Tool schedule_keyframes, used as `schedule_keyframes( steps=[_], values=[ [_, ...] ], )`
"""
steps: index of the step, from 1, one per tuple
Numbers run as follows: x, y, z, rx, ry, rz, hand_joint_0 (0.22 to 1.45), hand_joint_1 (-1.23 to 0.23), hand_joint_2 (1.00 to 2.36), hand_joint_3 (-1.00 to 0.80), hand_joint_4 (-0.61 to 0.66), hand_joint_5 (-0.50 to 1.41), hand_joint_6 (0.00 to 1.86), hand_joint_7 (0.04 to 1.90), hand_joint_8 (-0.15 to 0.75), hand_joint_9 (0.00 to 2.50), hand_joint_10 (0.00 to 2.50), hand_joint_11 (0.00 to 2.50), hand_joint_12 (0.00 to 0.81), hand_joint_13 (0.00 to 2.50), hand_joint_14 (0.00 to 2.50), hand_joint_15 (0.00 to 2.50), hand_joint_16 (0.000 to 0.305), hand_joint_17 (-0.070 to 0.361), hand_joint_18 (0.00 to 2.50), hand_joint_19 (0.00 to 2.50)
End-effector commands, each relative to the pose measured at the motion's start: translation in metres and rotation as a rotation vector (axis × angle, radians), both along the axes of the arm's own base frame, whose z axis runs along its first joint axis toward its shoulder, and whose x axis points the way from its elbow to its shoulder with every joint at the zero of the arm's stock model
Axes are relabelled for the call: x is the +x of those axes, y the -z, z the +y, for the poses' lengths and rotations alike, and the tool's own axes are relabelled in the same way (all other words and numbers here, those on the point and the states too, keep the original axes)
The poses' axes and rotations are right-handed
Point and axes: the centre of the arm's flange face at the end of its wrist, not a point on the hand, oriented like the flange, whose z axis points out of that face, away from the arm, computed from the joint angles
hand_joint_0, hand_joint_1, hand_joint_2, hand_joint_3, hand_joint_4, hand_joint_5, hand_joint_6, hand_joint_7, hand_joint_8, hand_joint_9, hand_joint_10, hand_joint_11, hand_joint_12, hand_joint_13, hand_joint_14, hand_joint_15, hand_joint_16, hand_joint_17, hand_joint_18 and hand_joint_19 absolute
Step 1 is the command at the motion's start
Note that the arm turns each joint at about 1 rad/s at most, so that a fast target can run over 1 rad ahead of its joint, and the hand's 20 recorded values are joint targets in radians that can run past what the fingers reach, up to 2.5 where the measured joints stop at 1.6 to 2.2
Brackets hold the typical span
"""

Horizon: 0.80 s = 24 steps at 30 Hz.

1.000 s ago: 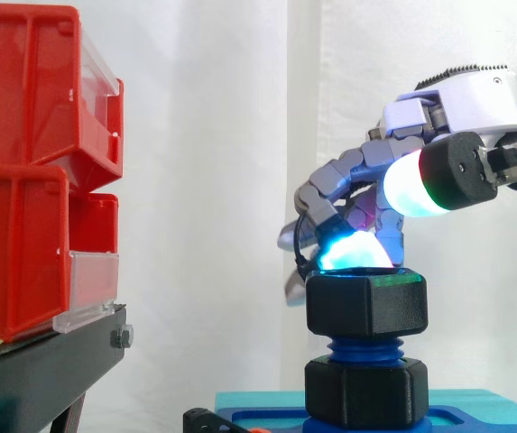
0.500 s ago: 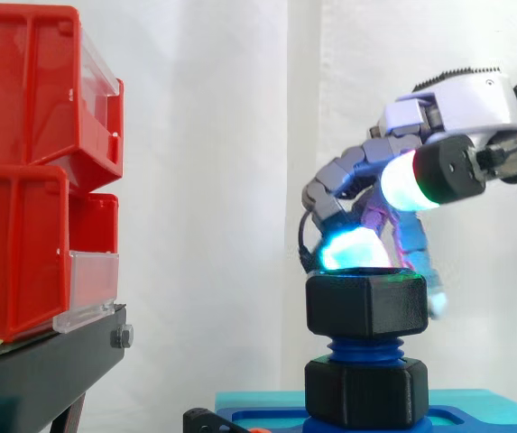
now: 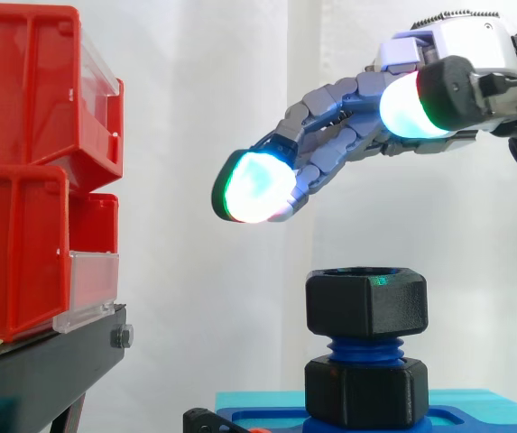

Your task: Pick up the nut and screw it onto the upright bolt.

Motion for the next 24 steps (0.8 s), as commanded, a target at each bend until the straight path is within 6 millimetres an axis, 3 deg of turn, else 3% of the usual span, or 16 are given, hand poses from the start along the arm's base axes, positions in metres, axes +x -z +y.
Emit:
schedule_keyframes(
  steps=[1,8,24],
  values=[
    [0.001,0.004,0.01,0.014,-0.024,-0.001,0.42,-0.21,1.0,-0.5,0.07,-0.16,0.5,0.53,0.108,0.12,0.0,0.0,0.286,0.0,0.0,0.0,0.043,0.097,0.0,0.0],
    [0.004,0.014,0.033,0.085,-0.051,0.013,0.41,-0.18,1.0,-0.5,0.03,-0.18,0.5,0.53,0.114,0.0,0.0,0.0,0.295,0.0,0.0,0.0,0.046,0.104,0.0,0.0],
    [0.0,0.032,0.029,0.085,-0.016,0.034,0.42,-0.22,1.0,-0.5,0.06,-0.17,0.5,0.54,0.135,0.0,0.0,0.0,0.306,0.0,0.0,0.0,0.047,0.106,0.0,0.0]
  ],
)
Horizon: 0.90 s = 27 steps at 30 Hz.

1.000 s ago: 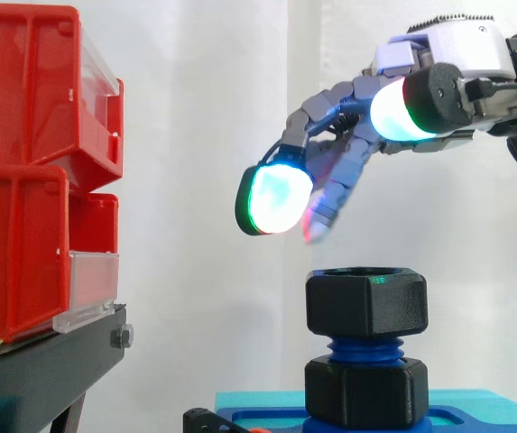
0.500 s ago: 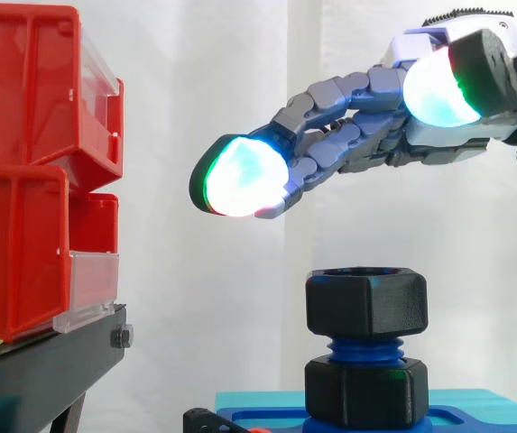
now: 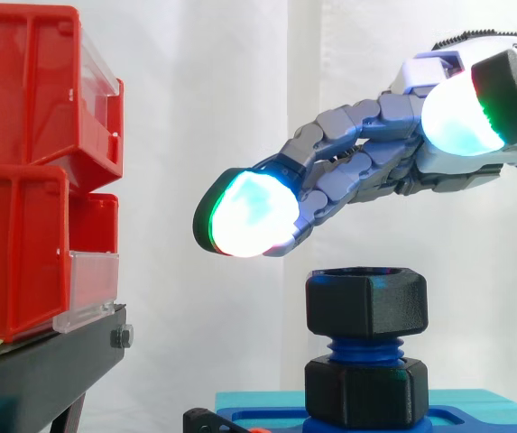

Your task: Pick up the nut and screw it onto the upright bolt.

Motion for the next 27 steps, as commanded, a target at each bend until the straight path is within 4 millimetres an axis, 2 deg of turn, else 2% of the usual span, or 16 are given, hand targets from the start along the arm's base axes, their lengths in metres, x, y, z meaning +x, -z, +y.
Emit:
schedule_keyframes(
  steps=[1,27],
  values=[
    [0.0004,0.0009,-0.0029,-0.001,0.021,-0.001,0.42,-0.22,1.0,-0.5,0.06,-0.17,0.5,0.54,0.138,0.01,0.0,0.0,0.307,0.0,0.0,0.0,0.047,0.106,0.0,0.0],
    [-0.0024,0.0075,-0.0016,-0.002,0.017,0.019,0.42,-0.27,1.0,-0.5,0.11,-0.14,0.5,0.68,0.178,0.16,0.0,0.0,0.327,0.0,0.0,0.0,0.046,0.104,0.0,0.0]
  ],
)
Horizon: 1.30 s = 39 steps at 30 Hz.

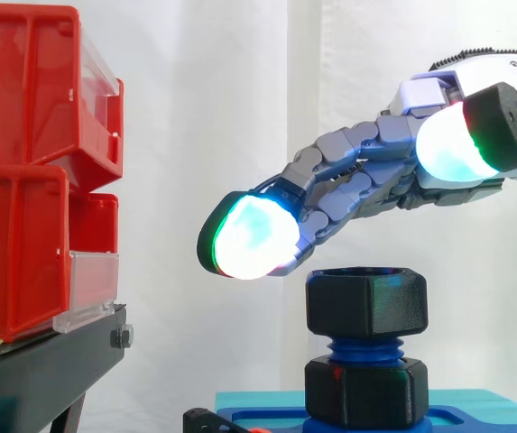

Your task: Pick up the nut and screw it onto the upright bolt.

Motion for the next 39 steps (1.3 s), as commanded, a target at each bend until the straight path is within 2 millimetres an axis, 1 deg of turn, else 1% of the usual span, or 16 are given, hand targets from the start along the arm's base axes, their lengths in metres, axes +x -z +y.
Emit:
schedule_keyframes(
  steps=[1,17,27,29,32,34,38,39],
  values=[
    [-0.001,0.0,0.0,0.001,0.0,0.006,0.42,-0.27,1.0,-0.5,0.11,-0.13,0.5,0.68,0.18,0.16,0.0,0.0,0.328,0.0,0.0,0.0,0.046,0.104,0.0,0.0],
    [-0.003,0.002,-0.003,0.002,-0.008,0.015,0.43,-0.3,1.0,-0.5,0.15,-0.09,0.5,0.76,0.196,0.33,0.0,0.0,0.326,0.0,0.0,0.0,0.043,0.098,0.0,0.0],
    [-0.004,0.002,-0.007,0.001,-0.012,0.016,0.44,-0.32,1.0,-0.5,0.19,-0.06,0.5,0.82,0.207,0.45,0.0,0.0,0.329,0.08,0.0,0.0,0.042,0.094,0.0,0.0],
    [-0.003,0.001,-0.007,0.001,-0.012,0.014,0.44,-0.32,1.0,-0.5,0.2,-0.05,0.5,0.84,0.209,0.47,0.0,0.0,0.329,0.1,0.0,0.0,0.041,0.092,0.0,0.0],
    [-0.004,0.002,-0.007,0.001,-0.012,0.016,0.44,-0.32,1.0,-0.5,0.22,-0.02,0.5,0.94,0.21,0.56,0.0,0.0,0.321,0.15,0.0,0.0,0.04,0.089,0.0,0.0],
    [-0.004,0.002,-0.008,0.001,-0.011,0.016,0.45,-0.32,1.0,-0.5,0.23,0.0,0.5,1.02,0.209,0.64,0.0,0.0,0.316,0.21,0.0,0.0,0.037,0.083,0.0,0.0],
    [-0.004,0.001,-0.011,0.002,-0.006,0.014,0.46,-0.32,1.0,-0.5,0.21,0.03,0.51,1.1,0.204,0.79,0.0,0.0,0.3,0.33,0.0,0.0,0.034,0.076,0.0,0.0],
    [-0.004,0.002,-0.012,0.002,-0.005,0.016,0.46,-0.33,1.0,-0.5,0.2,0.04,0.51,1.14,0.209,0.87,0.0,0.0,0.293,0.37,0.0,0.0,0.031,0.071,0.0,0.0]
  ],
)
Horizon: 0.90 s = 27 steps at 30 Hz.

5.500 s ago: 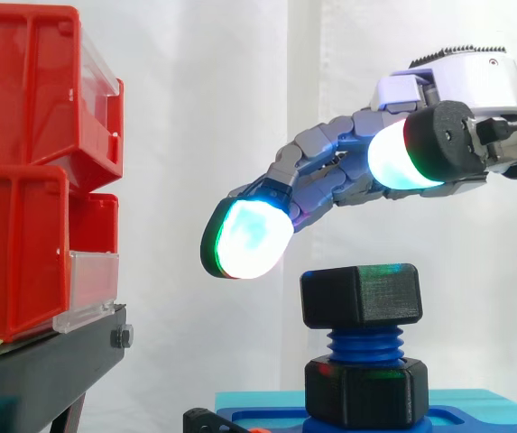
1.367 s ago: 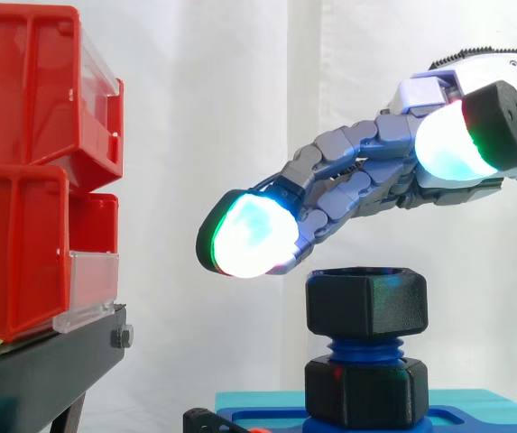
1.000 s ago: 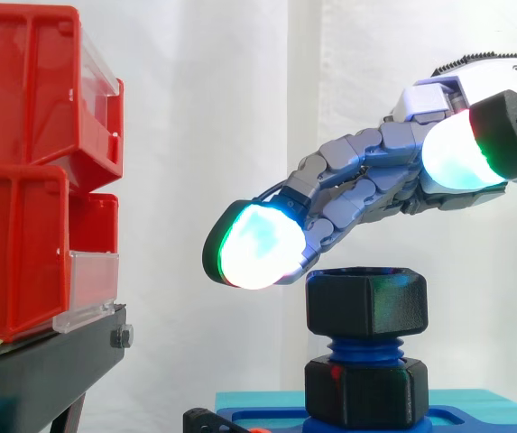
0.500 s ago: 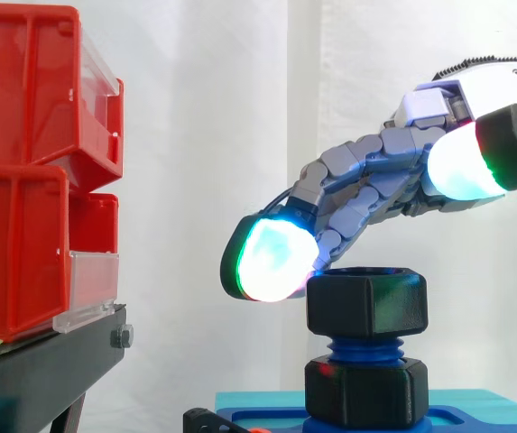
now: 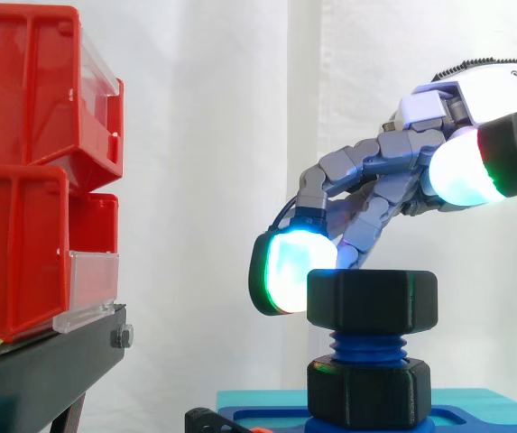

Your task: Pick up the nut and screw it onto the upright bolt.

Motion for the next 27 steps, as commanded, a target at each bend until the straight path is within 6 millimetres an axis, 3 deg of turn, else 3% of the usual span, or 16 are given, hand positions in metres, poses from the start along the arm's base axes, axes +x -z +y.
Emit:
schedule_keyframes(
  steps=[1,4,11,15,20,22,27],
  values=[
    [-0.001,0.0,-0.003,0.0,0.003,0.001,0.47,-0.33,1.0,-0.5,0.18,0.05,0.51,1.16,0.202,0.92,0.0,0.0,0.29,0.39,0.0,0.0,0.03,0.068,0.0,0.0],
    [-0.001,-0.001,-0.005,-0.001,0.0,-0.001,0.48,-0.33,1.0,-0.5,0.1,0.08,0.5,1.3,0.204,1.21,0.0,0.0,0.263,0.63,0.0,0.0,0.022,0.05,0.25,0.0],
    [-0.002,0.0,-0.01,0.0,-0.011,0.0,0.5,-0.34,1.0,-0.5,0.02,0.11,0.5,1.41,0.18,1.63,0.0,0.04,0.216,0.99,0.0,0.0,0.015,0.034,0.67,0.02],
    [-0.003,0.0,-0.012,0.0,-0.008,0.0,0.5,-0.38,1.0,-0.5,0.02,0.11,0.55,1.34,0.169,1.89,0.01,0.24,0.189,1.22,0.0,0.02,0.012,0.027,0.94,0.14],
    [-0.004,-0.002,-0.015,0.0,-0.014,-0.004,0.5,-0.39,1.0,-0.5,0.03,0.11,0.55,1.33,0.184,2.12,0.02,0.49,0.198,1.48,0.01,0.13,0.012,0.026,1.1,0.26],
    [-0.004,0.0,-0.015,-0.002,-0.014,-0.003,0.5,-0.39,1.0,-0.5,0.02,0.11,0.55,1.34,0.246,2.32,0.03,0.73,0.223,1.66,0.01,0.21,0.011,0.024,1.14,0.27],
    [-0.004,0.0,-0.019,-0.006,-0.01,-0.002,0.5,-0.36,1.0,-0.5,0.03,0.11,0.56,1.34,0.327,2.45,0.03,0.96,0.25,1.85,0.02,0.35,0.011,0.026,1.19,0.29]
  ],
)
